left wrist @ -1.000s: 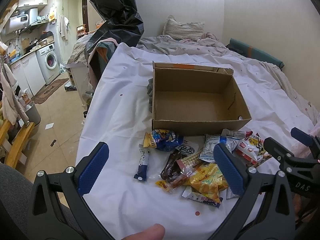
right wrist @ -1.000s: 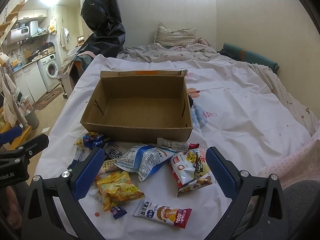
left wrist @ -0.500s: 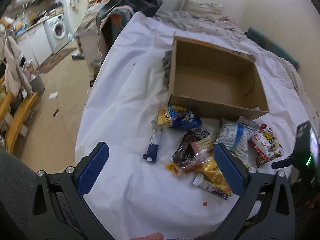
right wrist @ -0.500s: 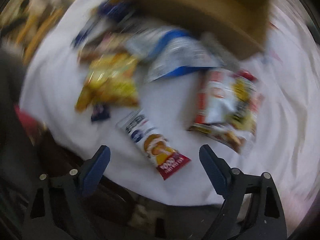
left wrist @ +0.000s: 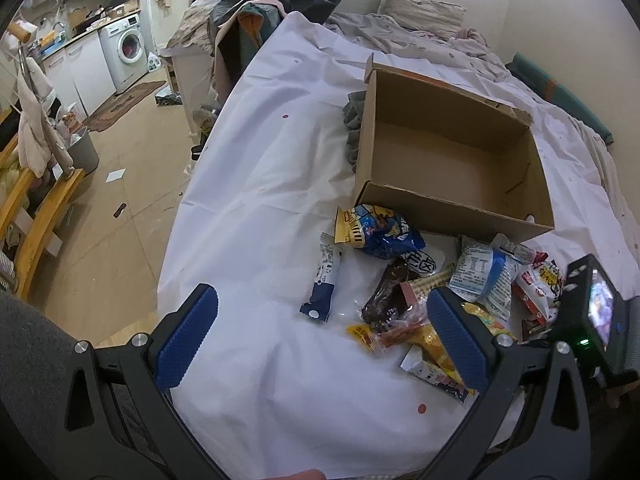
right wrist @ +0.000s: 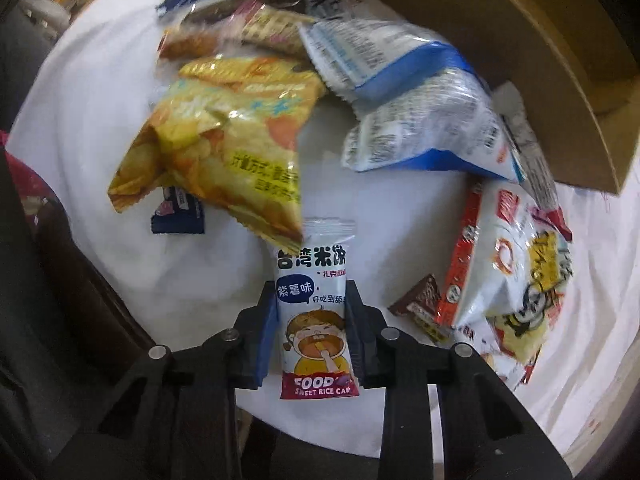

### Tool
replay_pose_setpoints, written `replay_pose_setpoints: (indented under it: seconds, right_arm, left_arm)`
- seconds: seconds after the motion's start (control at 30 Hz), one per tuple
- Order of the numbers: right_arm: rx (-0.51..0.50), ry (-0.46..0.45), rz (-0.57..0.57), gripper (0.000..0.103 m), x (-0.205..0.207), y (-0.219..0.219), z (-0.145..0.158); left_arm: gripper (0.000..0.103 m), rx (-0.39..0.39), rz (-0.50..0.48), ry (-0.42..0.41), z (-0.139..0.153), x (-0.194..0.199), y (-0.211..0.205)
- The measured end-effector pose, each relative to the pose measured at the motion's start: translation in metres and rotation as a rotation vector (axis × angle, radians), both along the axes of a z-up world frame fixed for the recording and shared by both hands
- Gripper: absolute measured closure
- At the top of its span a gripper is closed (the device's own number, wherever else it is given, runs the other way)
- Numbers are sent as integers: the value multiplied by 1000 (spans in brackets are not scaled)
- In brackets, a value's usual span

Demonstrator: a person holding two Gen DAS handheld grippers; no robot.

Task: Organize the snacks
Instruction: 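Grasp the white rice-cracker bar with the right tool while the left tool approaches the pile, then grasp the small white bar with the left tool while the right tool holds its bar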

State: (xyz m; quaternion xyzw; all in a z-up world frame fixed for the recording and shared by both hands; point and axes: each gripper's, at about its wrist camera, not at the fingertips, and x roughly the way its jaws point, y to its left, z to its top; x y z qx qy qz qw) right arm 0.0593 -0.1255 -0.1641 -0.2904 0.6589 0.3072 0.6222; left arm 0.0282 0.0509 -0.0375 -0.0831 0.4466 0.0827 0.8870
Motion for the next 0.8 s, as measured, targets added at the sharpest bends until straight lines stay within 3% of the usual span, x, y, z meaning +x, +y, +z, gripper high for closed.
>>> replay_pose_setpoints:
  seconds: [0.17,0.37,0.53,0.63,0.77,0.8]
  right_arm:
    - [107,9,-158,70,23,-24,51]
    - [324,-119,-390,70,44,-45,113]
    - [574,-217,-564,70,46,-83,131]
    - [580,-261,-611,70,53,-84,130]
    - [594,-289,-643,70,54,-90,136]
    - [592,-294,-654,70,54,-93,136]
  left_arm:
    - [0,-43,35,31,-5,3,13]
    - [0,-73,69,83,-15,8,20]
    - [1,-82,35,167,-25,21,17]
    - [7,-80,6,232,-31,38,16]
    - [14,-29,-128,365,-48,82,0]
    - [20,-26,-139,385,-53,90,-1]
